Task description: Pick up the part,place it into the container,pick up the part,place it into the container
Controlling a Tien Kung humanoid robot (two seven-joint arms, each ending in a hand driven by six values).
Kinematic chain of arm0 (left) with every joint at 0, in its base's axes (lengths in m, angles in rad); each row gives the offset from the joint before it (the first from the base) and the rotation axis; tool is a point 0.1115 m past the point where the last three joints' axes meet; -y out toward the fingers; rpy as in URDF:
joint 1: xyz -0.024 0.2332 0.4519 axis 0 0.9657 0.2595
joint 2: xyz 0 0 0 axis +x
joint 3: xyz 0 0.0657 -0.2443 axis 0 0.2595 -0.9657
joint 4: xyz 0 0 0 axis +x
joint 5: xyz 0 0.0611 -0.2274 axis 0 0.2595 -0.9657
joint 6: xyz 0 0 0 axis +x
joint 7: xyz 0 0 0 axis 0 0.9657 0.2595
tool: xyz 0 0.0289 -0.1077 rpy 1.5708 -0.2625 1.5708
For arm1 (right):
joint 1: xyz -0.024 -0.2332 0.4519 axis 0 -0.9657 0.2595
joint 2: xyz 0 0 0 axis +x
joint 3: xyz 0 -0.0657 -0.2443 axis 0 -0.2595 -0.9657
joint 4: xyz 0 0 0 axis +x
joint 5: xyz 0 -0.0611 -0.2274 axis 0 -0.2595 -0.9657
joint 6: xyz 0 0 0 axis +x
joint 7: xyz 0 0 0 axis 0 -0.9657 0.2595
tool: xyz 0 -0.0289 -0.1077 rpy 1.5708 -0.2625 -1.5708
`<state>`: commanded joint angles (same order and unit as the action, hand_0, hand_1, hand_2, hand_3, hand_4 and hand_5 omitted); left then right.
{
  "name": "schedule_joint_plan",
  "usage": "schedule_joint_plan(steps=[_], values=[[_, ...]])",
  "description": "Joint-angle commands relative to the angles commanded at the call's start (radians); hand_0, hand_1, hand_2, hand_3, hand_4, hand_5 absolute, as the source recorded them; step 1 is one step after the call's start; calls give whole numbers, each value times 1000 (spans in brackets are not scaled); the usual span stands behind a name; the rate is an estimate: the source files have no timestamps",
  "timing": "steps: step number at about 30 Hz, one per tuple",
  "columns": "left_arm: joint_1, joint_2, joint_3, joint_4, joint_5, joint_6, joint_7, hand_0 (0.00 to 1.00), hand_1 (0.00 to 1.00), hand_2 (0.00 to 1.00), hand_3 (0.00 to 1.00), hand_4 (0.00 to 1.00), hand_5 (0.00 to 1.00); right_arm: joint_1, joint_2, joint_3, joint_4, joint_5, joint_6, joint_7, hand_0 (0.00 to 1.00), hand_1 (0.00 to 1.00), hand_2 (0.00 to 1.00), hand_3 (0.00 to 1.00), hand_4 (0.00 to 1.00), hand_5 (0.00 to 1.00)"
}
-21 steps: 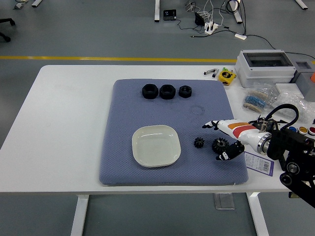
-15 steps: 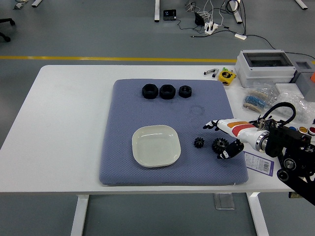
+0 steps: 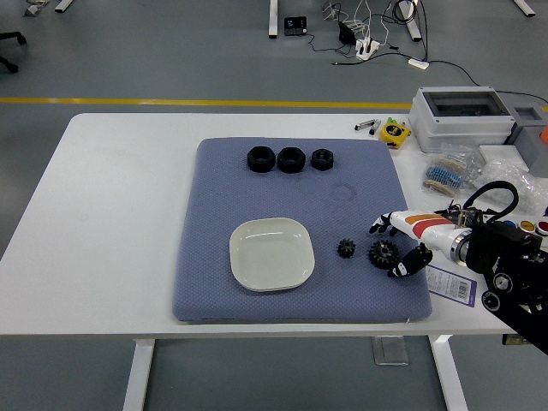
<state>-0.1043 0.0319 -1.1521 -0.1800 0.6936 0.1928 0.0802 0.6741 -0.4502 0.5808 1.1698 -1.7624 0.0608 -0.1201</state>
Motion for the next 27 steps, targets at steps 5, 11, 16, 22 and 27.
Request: schedule_joint_plan(steps=[5,11,16,22,27], values=[[-1,0,3,0,0,-1,1,711,611,642,565,619,699,-1,2,-8,-12,14,-18,13,593,577,592,547,772,37],[-1,-1,2,0,-3,0,0,710,611,643,566,620,699,-2,1,-15,-20,17,-35,23,536,497,514,473,614,2],[-2,-2,4,0,-4,0,1,710,611,644,566,619,698,0,6,-21,-32,17,-38,21,514,451,476,442,534,2],[-2,-2,5,0,-4,0,0,710,612,643,565,618,698,0,1,-19,-25,24,-49,25,491,423,453,430,582,2],[-2,-2,9,0,-8,0,0,710,614,642,565,618,698,3,-4,-9,-10,32,-51,25,480,413,443,421,606,2]])
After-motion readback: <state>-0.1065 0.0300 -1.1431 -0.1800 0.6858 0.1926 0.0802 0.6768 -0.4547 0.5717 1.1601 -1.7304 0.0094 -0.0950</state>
